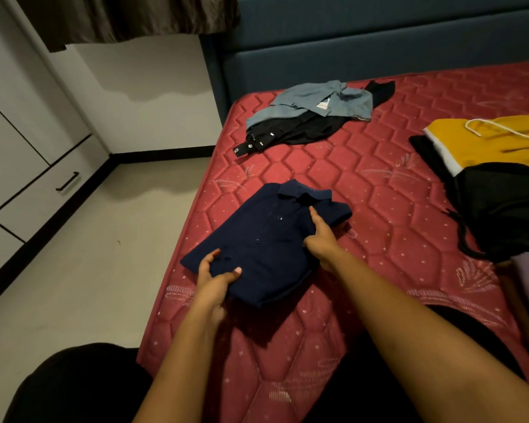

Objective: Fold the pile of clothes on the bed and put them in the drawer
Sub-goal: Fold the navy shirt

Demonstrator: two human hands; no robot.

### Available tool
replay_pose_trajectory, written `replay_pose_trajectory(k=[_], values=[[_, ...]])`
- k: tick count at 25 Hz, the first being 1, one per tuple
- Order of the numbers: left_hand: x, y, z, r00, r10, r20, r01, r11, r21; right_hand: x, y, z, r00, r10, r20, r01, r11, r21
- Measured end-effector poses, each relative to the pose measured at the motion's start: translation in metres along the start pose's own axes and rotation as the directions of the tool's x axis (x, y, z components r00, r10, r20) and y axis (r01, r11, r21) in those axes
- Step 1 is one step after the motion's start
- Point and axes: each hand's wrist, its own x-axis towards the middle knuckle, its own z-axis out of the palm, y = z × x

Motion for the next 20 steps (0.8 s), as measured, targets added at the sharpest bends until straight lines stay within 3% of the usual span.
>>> replay_pose_trajectory(k=[6,11,17,20], values=[[-0.015,0.044,0.034,0.989,0.073,0.131,-0.071,0.997,-0.024,-0.020,-0.042,-0.032,0.985,-0.170,-0.036,0.171,0.984,0.049],[-0.051,0.056,0.116,0.925,0.178,0.337,-0.173,0.984,-0.043,-0.062,-0.080,-0.126,0.917,-0.326,-0.231,0.324,0.945,-0.046],[-0.137,0.022,0.243,0.744,0.121,0.657,-0.127,0.991,-0.039,-0.154,-0.086,-0.292,0.757,-0.364,-0.542,0.331,0.930,-0.161],[-0.187,-0.001,0.294,0.639,0.111,0.761,-0.135,0.990,-0.032,-0.206,-0.075,-0.355,0.635,-0.382,-0.672,0.328,0.920,-0.214]])
